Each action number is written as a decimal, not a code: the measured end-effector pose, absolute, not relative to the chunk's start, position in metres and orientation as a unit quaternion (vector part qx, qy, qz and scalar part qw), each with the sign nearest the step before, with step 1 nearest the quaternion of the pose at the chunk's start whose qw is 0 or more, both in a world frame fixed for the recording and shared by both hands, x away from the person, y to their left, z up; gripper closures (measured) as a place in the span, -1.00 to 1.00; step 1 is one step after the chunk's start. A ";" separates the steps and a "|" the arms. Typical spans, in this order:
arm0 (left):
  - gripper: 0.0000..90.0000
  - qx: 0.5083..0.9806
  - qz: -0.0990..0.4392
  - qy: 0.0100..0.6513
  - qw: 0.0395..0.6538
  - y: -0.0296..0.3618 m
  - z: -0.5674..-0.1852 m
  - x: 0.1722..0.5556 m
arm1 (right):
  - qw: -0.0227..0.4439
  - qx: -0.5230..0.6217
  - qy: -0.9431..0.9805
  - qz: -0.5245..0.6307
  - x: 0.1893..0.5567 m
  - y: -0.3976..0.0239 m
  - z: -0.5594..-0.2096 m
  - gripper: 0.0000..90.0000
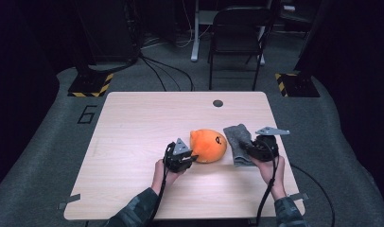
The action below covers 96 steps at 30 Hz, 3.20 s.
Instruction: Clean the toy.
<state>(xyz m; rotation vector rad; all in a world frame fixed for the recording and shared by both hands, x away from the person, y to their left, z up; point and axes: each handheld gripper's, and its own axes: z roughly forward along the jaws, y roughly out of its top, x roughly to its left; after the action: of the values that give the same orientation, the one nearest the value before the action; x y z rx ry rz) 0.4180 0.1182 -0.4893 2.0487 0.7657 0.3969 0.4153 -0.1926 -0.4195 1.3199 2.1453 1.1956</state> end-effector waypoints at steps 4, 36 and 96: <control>0.62 0.827 0.158 0.307 0.444 0.118 -0.488 0.417 | 0.176 0.446 0.768 0.426 0.414 -0.172 -0.413 0.67; 0.63 0.826 0.166 0.289 0.455 0.113 -0.489 0.416 | 0.210 0.443 0.788 0.371 0.449 -0.128 -0.434 0.63; 0.63 0.827 0.164 0.276 0.462 0.110 -0.488 0.419 | 0.181 0.529 0.761 0.329 0.465 -0.176 -0.467 0.64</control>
<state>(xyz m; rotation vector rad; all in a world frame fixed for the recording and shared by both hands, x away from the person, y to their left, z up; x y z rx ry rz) 0.4190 0.1101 -0.4880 2.0327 0.6785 0.4024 0.4645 -0.1762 -0.4672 1.4932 2.1489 0.9298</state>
